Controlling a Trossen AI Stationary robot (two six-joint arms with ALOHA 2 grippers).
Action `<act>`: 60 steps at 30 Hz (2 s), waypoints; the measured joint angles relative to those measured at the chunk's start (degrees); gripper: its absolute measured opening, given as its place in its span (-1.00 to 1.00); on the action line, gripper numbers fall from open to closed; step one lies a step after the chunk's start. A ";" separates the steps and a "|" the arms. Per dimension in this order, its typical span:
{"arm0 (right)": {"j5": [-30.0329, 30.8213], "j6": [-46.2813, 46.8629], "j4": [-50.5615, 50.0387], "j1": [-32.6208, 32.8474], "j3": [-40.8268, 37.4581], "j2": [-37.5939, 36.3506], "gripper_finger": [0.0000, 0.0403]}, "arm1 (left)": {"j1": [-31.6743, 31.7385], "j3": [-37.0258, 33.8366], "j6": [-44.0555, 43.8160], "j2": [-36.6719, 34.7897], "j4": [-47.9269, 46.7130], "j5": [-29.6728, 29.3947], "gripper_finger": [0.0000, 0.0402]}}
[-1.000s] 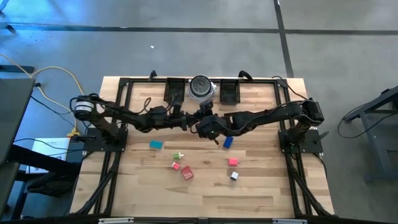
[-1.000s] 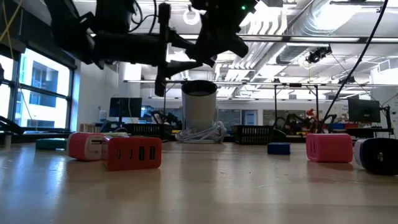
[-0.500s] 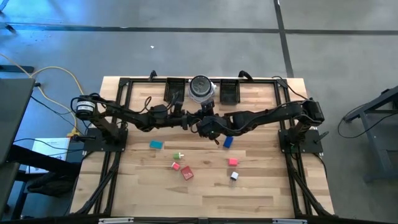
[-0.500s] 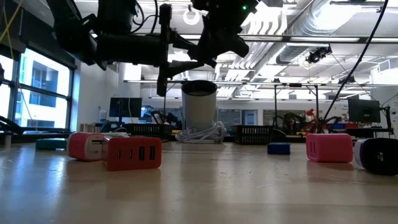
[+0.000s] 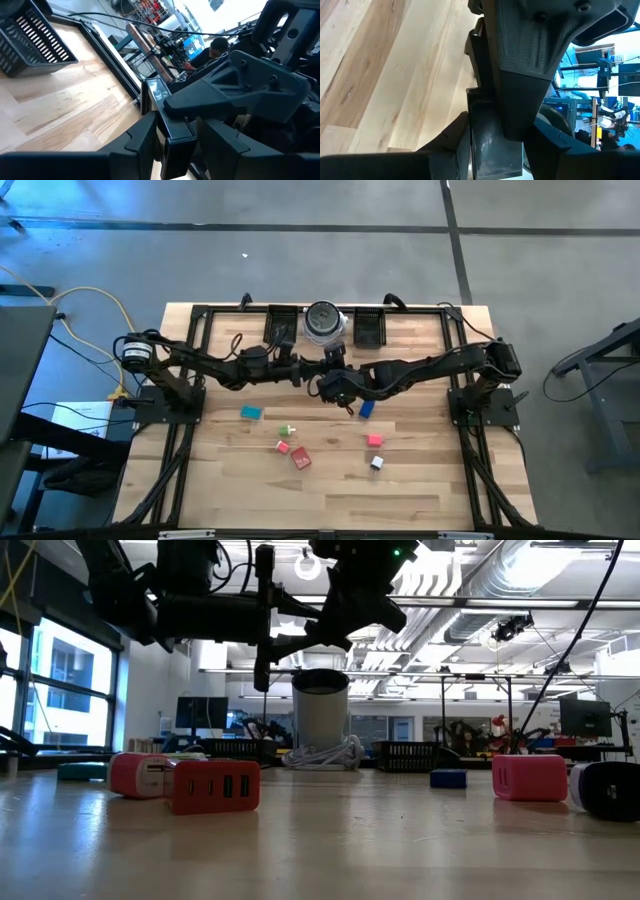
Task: Pick & Place Office items
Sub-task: Put the black timer into the left black basket
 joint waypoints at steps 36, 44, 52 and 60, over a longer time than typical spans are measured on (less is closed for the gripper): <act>1.69 -1.48 2.29 0.07 -0.13 0.12 -0.26 | 0.33 0.07 5.19 -0.07 -1.67 1.02 -0.75; 3.86 -0.51 3.52 0.23 -0.13 0.13 0.01 | 1.01 0.13 9.01 -0.15 -1.69 3.70 -0.75; 4.17 -1.23 3.70 0.88 -0.13 -0.89 0.28 | 2.25 0.19 10.99 -0.15 -1.64 7.35 -0.75; 6.61 -1.35 3.39 2.36 -0.13 -1.14 0.54 | 2.98 0.21 14.74 -0.11 -1.99 8.90 -0.75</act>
